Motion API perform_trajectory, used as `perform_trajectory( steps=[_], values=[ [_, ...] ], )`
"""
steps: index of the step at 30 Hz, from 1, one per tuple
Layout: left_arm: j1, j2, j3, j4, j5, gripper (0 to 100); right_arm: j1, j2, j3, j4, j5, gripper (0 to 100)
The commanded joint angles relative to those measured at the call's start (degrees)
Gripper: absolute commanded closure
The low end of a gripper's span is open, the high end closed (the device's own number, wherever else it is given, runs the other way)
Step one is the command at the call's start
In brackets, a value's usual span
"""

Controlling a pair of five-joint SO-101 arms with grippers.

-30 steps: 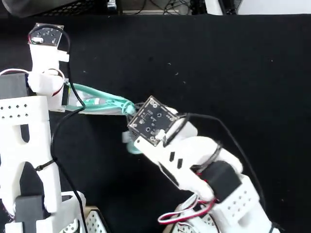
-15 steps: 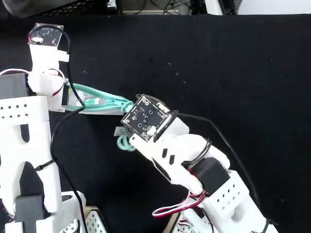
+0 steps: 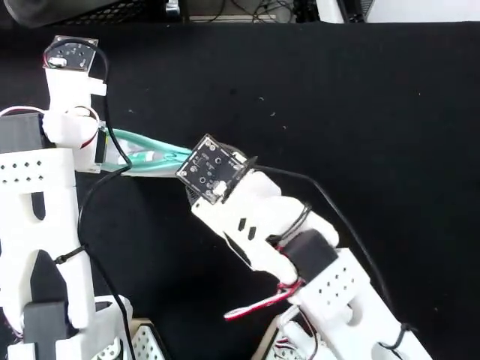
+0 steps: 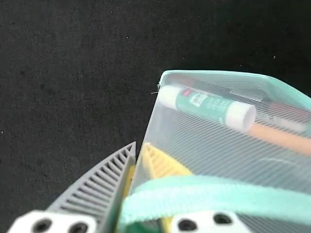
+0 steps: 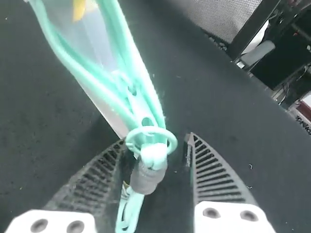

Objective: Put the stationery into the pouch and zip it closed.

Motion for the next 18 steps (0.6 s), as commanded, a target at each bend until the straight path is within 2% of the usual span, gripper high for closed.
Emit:
perform_trajectory(
  steps=[1,7,18],
  values=[
    [-1.4,1.0,2.2,-0.2,-0.3,97,0.6,0.3,-3.6,-0.8,0.1,86.4],
    [-1.4,1.0,2.2,-0.2,-0.3,97,0.6,-1.5,-4.7,-0.6,0.1,98.4],
    [-1.3,1.0,2.2,-0.2,-0.3,97,0.6,-8.1,-4.8,4.4,0.1,98.4]
  ],
)
